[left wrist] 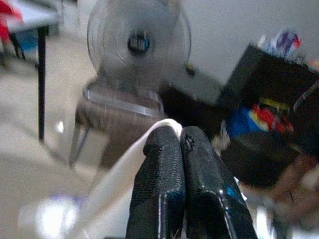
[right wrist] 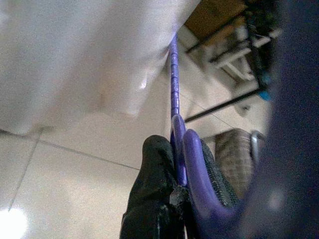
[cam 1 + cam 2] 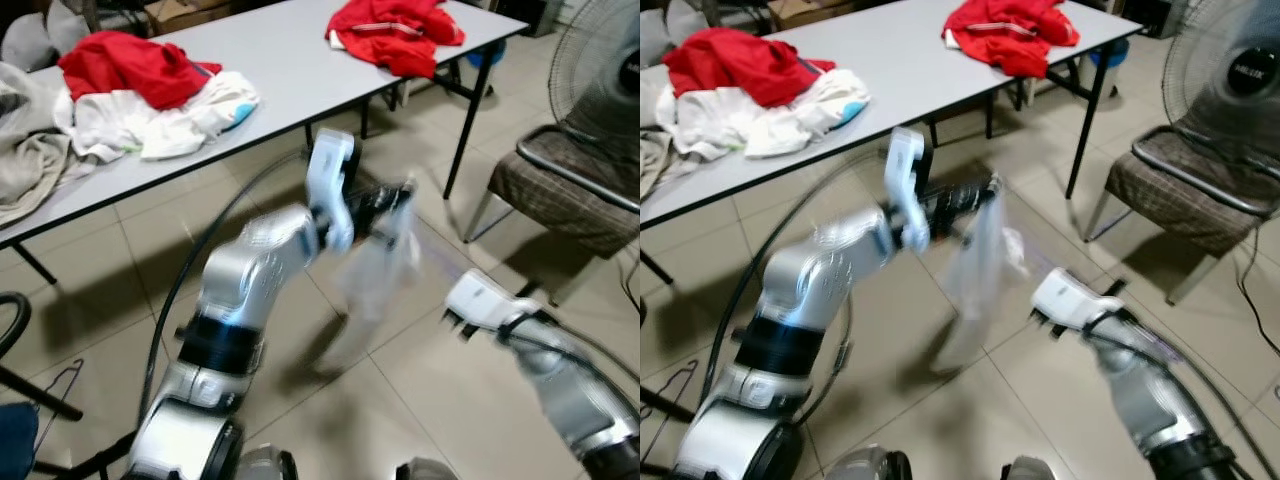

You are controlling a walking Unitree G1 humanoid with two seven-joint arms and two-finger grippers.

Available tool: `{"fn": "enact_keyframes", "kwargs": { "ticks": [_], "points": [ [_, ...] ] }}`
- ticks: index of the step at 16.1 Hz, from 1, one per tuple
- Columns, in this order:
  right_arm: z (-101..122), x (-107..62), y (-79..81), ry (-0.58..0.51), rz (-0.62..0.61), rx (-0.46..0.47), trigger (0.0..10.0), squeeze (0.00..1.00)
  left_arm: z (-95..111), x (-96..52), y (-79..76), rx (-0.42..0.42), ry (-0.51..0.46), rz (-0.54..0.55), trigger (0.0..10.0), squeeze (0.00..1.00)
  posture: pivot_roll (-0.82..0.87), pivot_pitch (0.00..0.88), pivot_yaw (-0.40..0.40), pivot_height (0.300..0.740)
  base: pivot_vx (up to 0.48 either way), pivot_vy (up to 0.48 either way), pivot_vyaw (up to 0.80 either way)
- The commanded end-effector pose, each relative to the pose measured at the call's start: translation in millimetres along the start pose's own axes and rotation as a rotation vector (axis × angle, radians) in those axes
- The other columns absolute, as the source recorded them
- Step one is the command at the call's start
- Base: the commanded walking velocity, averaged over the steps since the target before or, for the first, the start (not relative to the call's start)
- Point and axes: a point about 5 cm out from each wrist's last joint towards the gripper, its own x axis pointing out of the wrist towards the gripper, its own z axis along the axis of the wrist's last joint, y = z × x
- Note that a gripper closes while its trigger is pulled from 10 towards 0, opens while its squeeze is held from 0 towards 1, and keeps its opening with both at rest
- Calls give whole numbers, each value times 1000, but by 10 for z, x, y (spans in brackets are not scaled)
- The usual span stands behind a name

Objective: Hang hanger

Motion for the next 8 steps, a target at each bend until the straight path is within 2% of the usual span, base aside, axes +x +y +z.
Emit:
{"fn": "enact_keyframes", "kwargs": {
  "ticks": [1,2,3,4,5,6,8],
  "points": [
    [98,-3,143,-64,114,-51,10000,0,47,-17,200,119,24,126,0,0,-150,0,76,740,0,0,0],
    [113,-6,194,-75,149,-62,10000,0,35,-18,241,176,53,143,0,0,-150,0,76,740,0,0,0],
    [96,-23,262,-73,196,-83,10000,0,4,-60,244,362,133,91,0,0,-152,0,77,740,0,0,0],
    [64,-25,278,-58,204,-76,10000,0,-1,-95,209,455,167,33,0,0,-152,0,77,740,0,0,0],
    [24,-22,213,-35,147,20,10000,0,21,-135,186,436,167,4,0,0,-151,0,76,740,0,0,0],
    [12,-31,126,-31,73,122,10000,0,11,-165,250,450,185,48,0,0,-146,0,74,740,0,0,0],
    [-14,-58,-15,-28,-70,185,10000,0,-20,-198,403,401,192,172,0,0,-145,0,74,740,0,0,0]
  ]
}}
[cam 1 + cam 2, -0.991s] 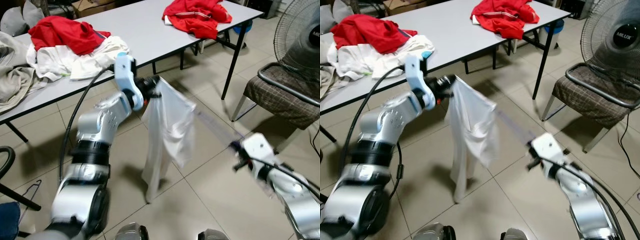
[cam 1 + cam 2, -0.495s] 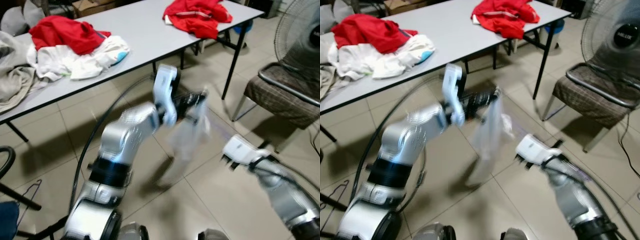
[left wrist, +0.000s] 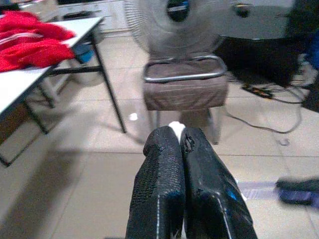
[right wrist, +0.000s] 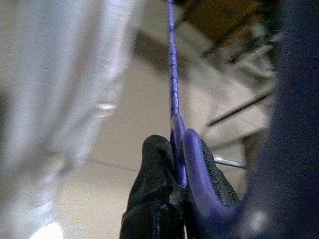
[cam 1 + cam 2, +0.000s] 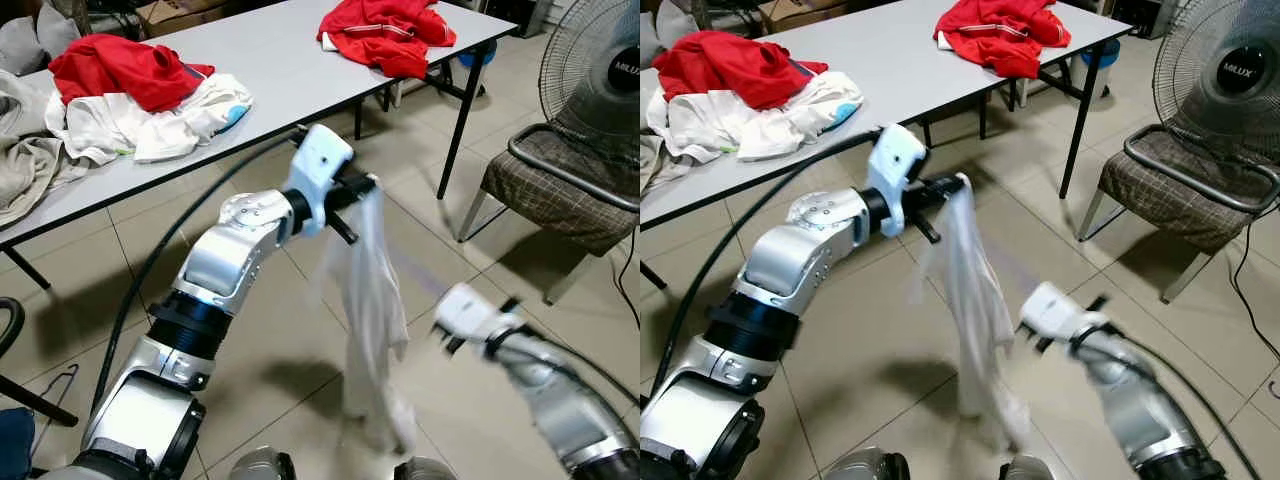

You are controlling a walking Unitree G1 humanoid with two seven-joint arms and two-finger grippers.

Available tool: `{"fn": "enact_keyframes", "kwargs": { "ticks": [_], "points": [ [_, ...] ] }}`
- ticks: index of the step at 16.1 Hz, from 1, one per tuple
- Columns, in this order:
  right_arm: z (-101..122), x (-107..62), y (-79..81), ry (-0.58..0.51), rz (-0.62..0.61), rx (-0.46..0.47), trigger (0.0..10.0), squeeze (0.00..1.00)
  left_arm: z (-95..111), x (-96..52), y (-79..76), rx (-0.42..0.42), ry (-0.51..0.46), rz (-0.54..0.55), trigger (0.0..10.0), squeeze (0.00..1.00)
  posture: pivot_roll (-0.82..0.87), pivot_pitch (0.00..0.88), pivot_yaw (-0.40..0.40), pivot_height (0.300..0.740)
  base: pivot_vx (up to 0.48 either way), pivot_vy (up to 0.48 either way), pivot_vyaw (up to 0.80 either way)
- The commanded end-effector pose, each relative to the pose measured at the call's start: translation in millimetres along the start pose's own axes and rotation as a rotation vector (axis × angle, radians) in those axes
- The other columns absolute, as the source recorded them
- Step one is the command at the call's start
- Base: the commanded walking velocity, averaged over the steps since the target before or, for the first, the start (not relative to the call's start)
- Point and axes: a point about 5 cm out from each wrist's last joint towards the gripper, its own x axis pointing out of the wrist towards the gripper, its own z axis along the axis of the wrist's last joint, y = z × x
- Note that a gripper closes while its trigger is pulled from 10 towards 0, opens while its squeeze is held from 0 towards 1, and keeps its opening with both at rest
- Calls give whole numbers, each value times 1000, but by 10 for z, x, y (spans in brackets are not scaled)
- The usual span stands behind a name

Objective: Hang hanger

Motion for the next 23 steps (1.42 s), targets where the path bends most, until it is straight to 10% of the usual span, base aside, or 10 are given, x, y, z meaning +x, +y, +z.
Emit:
{"fn": "enact_keyframes", "kwargs": {
  "ticks": [1,5,10,13,17,20,21,23],
  "points": [
    [17,-35,-78,-22,-83,64,10000,0,-26,-25,154,-57,8,107,0,0,-145,0,74,740,0,0,0],
    [-32,-68,98,-71,-72,479,10000,0,-669,-147,339,-255,139,311,0,0,-151,0,80,740,0,0,0],
    [-673,-70,890,248,105,794,10000,0,-1948,-538,-81,-515,471,239,0,0,-177,0,94,740,0,0,0],
    [-959,-154,1315,488,100,1020,10000,0,-2569,-953,-470,-534,795,241,0,0,-203,0,122,740,0,0,0],
    [-1071,-262,1603,620,125,1117,10000,0,-2684,-993,-651,-747,727,343,0,0,-209,0,134,740,0,0,0],
    [-1061,-242,1645,621,142,1115,10000,0,-2680,-958,-703,-670,684,302,0,0,-204,0,131,740,0,0,0],
    [-1057,-228,1648,615,161,1039,10000,0,-2651,-925,-685,-610,681,274,10000,0,-199,0,126,740,0,0,0],
    [-1044,-200,1623,597,161,994,10000,0,-2634,-897,-687,-620,660,276,10000,0,-188,0,115,740,0,0,400]
  ]
}}
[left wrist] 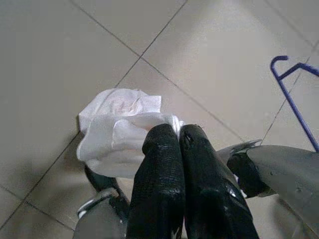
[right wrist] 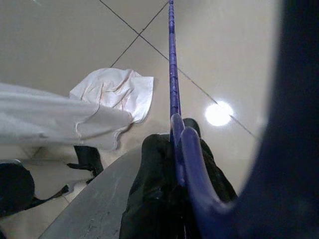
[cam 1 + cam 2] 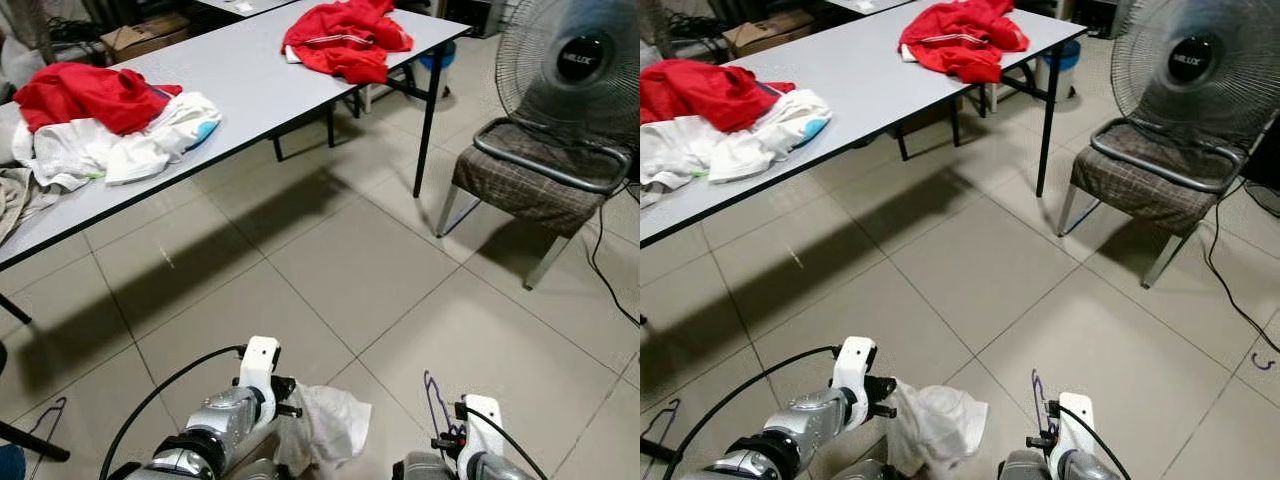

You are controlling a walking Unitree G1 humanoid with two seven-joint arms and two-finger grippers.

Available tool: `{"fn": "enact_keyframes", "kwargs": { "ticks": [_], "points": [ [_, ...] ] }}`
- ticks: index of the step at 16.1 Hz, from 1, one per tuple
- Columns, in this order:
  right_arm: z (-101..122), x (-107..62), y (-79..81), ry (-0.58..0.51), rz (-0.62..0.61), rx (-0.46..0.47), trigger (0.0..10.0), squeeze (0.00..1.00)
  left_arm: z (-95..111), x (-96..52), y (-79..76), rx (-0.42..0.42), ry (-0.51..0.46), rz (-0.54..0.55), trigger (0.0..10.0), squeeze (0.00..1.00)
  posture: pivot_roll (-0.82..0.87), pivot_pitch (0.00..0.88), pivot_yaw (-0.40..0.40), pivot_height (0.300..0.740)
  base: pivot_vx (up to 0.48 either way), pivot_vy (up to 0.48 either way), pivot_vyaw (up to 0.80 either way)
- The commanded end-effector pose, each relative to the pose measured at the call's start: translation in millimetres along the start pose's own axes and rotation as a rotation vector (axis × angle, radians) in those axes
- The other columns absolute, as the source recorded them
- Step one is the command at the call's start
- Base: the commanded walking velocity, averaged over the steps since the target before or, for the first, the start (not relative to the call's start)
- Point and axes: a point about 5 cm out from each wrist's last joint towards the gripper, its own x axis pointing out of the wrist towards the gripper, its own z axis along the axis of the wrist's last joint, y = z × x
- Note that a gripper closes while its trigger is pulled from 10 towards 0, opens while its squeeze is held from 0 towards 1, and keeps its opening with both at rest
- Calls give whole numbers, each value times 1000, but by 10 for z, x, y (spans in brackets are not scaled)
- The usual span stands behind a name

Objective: Hang hanger

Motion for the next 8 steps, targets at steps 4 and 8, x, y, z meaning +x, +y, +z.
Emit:
{"fn": "enact_keyframes", "kwargs": {
  "ticks": [4,8],
  "points": [
    [177,50,129,-45,44,-118,10000,0,44,-16,57,20,-41,28,10000,0,-179,0,103,740,0,0,800],
    [164,39,52,-46,32,-144,10000,0,70,-16,66,11,-64,46,10000,0,-162,0,74,740,0,0,800]
  ]
}}
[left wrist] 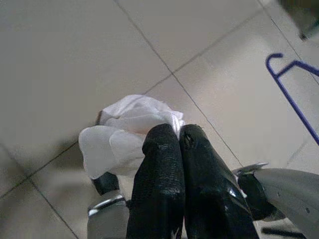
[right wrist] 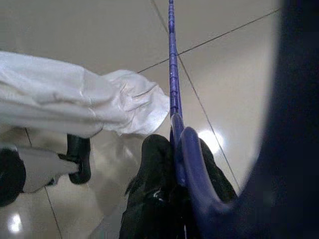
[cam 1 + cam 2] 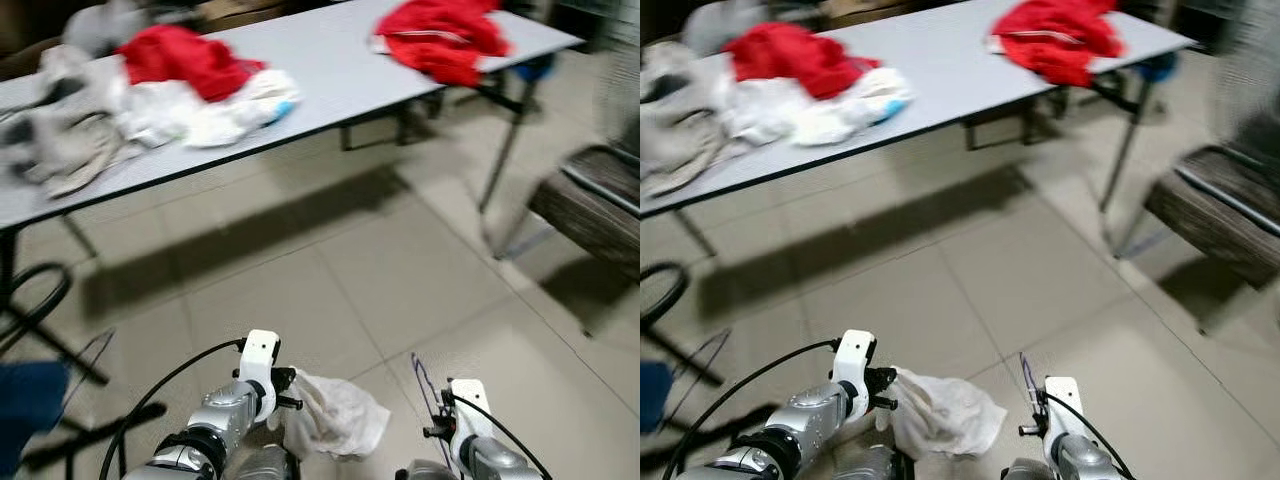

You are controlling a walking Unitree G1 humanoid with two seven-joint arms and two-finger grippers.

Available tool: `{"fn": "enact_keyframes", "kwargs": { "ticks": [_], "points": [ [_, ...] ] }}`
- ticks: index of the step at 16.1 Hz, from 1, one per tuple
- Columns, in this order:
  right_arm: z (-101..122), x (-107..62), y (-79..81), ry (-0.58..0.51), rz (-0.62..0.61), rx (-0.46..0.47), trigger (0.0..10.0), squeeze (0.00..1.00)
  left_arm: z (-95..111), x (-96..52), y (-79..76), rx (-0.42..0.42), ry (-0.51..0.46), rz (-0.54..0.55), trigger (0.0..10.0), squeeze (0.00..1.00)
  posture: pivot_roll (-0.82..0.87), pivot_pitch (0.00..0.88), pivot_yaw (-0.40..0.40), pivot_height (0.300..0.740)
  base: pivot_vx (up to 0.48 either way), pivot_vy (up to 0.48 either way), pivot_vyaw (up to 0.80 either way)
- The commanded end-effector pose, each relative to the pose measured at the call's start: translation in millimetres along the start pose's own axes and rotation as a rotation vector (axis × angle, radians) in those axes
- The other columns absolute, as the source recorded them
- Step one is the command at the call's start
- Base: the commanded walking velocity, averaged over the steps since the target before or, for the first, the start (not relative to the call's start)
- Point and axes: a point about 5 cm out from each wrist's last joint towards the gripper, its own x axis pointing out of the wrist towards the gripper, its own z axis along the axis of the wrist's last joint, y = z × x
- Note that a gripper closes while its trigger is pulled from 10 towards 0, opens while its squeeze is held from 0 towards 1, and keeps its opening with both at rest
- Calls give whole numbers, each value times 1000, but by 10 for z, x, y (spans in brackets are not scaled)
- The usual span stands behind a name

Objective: Hang hanger

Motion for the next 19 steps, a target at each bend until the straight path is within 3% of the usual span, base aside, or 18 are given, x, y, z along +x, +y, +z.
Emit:
{"fn": "enact_keyframes", "kwargs": {
  "ticks": [1,13,19],
  "points": [
    [-57,-8,-13,25,1,-5,10000,0,30,-10,48,-4,-14,33,10000,0,-154,0,62,740,0,0,800],
    [-189,-74,-227,71,-47,52,10000,0,80,-7,68,-29,-33,51,10000,0,-161,0,75,740,0,0,638],
    [-145,-51,-171,53,-42,69,10000,0,107,5,17,34,-35,-2,10000,0,-167,0,82,740,0,-131,0]
  ]
}}
